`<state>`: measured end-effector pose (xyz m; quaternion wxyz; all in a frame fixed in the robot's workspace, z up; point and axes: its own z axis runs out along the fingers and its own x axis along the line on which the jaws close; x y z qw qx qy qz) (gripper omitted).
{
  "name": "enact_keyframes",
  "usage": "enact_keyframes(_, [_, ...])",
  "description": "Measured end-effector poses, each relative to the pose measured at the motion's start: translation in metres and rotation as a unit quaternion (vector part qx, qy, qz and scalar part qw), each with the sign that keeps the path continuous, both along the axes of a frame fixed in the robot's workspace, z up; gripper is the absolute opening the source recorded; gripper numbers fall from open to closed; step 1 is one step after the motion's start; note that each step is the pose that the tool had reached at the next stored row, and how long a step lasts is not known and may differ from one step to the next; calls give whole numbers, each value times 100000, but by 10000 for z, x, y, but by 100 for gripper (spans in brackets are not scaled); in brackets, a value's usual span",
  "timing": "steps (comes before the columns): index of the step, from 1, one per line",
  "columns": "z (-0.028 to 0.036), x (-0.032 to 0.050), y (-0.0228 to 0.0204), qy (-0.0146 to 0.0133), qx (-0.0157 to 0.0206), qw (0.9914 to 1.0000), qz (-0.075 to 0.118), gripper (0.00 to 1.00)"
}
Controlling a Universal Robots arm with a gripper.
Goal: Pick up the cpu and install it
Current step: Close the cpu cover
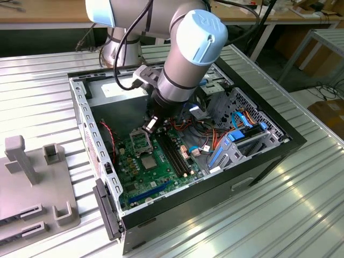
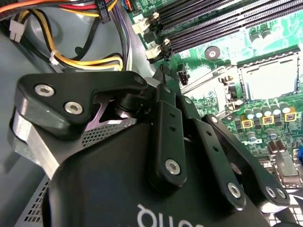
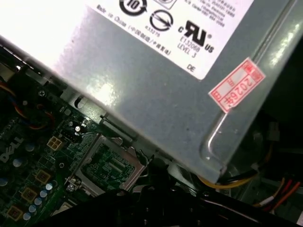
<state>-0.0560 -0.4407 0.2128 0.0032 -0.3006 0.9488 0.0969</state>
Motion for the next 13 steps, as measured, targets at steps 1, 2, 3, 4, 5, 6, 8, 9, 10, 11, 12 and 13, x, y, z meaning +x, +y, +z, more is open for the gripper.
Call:
enact_keyframes(1, [5, 0, 0, 0, 1, 100000, 10, 11])
enact_keyframes(2, [8, 0, 0, -2, 6, 100000, 20, 11])
enact_keyframes(3, [11, 0, 1, -4, 0, 100000, 30, 11])
enact_keyframes(4, [14, 1, 1, -8, -34, 100000, 44, 11])
enact_keyframes(5, [18, 1, 1, -6, -81, 100000, 59, 11])
enact_keyframes(6, [22, 1, 0, 0, -132, 100000, 73, 11])
enact_keyframes(8, [32, 0, 0, -1, -198, 100000, 101, 11])
enact_keyframes(9, [36, 0, 0, -4, -274, 100000, 126, 11])
enact_keyframes(10, [40, 0, 1, -3, -490, 99999, 164, 11])
enact_keyframes(11, [42, 0, 0, -1, -716, 99997, 199, 11])
enact_keyframes(12, [49, 0, 0, 0, -1354, 99990, 275, 11])
enact_keyframes(13, [52, 1, 0, 0, -1583, 99987, 303, 11])
